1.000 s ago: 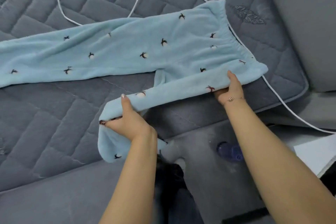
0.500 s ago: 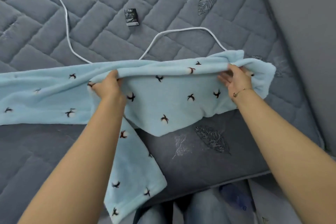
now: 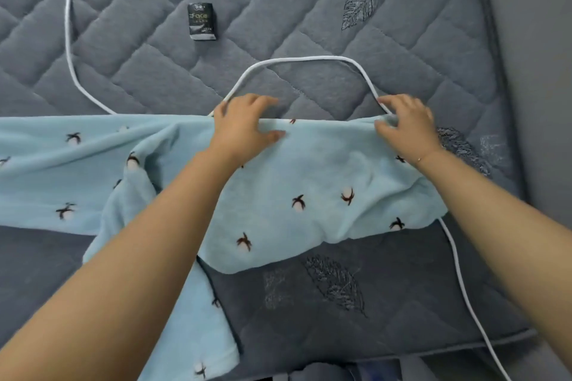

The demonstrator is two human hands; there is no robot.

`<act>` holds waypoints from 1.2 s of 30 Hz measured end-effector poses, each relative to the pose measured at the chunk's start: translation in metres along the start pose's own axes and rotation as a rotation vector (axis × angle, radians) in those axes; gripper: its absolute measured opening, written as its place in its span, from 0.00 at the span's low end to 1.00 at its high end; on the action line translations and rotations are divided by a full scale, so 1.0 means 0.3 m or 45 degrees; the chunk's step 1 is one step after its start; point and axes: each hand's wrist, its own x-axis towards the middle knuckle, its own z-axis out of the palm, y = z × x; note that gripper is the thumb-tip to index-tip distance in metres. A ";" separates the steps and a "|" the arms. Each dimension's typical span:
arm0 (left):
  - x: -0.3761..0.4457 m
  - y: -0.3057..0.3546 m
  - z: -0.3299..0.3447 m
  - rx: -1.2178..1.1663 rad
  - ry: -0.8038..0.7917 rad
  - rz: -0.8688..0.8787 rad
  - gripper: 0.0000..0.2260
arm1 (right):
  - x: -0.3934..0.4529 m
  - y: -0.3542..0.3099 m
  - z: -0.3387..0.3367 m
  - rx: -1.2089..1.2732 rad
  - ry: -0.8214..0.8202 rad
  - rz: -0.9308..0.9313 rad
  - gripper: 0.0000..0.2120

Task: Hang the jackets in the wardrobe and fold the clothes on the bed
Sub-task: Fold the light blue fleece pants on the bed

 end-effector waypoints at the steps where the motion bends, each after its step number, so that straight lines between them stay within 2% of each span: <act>1: 0.029 0.012 0.020 0.124 -0.101 0.034 0.22 | 0.026 0.013 0.006 -0.046 -0.108 0.018 0.18; 2: 0.042 0.018 0.042 0.188 -0.152 0.075 0.20 | 0.043 0.025 0.014 -0.087 -0.190 0.013 0.17; 4: 0.024 0.015 0.074 0.102 -0.137 0.165 0.13 | 0.062 0.056 0.012 -0.152 -0.280 -0.054 0.13; 7: -0.059 -0.020 0.098 -0.051 -0.229 0.234 0.07 | 0.081 0.127 -0.043 -0.121 -0.272 -0.067 0.11; 10: -0.122 -0.083 0.111 0.018 -0.322 0.148 0.06 | 0.111 0.166 -0.082 -0.094 -0.282 -0.021 0.11; 12: -0.126 -0.108 0.105 -0.056 -0.198 0.095 0.08 | 0.127 0.169 -0.064 -0.044 -0.291 0.001 0.11; 15: -0.066 -0.108 0.079 -0.119 -0.026 0.140 0.13 | 0.123 0.181 -0.027 0.339 -0.272 0.179 0.10; 17: -0.013 -0.107 0.060 -0.103 -0.092 0.122 0.18 | 0.093 0.207 -0.022 0.721 -0.285 0.343 0.11; 19: 0.033 -0.114 0.058 -0.070 -0.221 0.146 0.18 | 0.062 0.242 -0.017 0.878 -0.294 0.443 0.11; 22: 0.072 -0.130 0.066 -0.083 -0.197 0.149 0.10 | 0.051 0.268 -0.001 0.732 -0.190 0.425 0.08; 24: 0.089 -0.133 0.062 -0.114 -0.104 0.068 0.08 | 0.046 0.267 0.005 0.537 0.009 0.350 0.09; 26: 0.095 -0.126 0.056 -0.124 -0.094 0.018 0.07 | 0.020 0.245 -0.005 0.439 0.248 0.217 0.12; 27: 0.091 -0.119 0.053 -0.137 -0.114 0.014 0.07 | 0.000 0.230 -0.016 0.407 0.279 0.102 0.14; 29: 0.066 -0.105 0.041 -0.150 -0.112 0.046 0.07 | -0.045 0.207 -0.030 0.116 0.116 -0.194 0.17; 31: 0.035 -0.090 0.020 -0.130 0.002 0.138 0.07 | -0.078 0.200 -0.035 -0.151 -0.037 -0.400 0.14; 33: 0.017 -0.076 -0.011 -0.104 0.126 0.213 0.07 | -0.075 0.204 -0.061 -0.174 -0.024 -0.424 0.08; 36: 0.045 -0.064 -0.042 -0.042 0.182 0.189 0.09 | -0.026 0.193 -0.115 -0.057 0.024 -0.336 0.14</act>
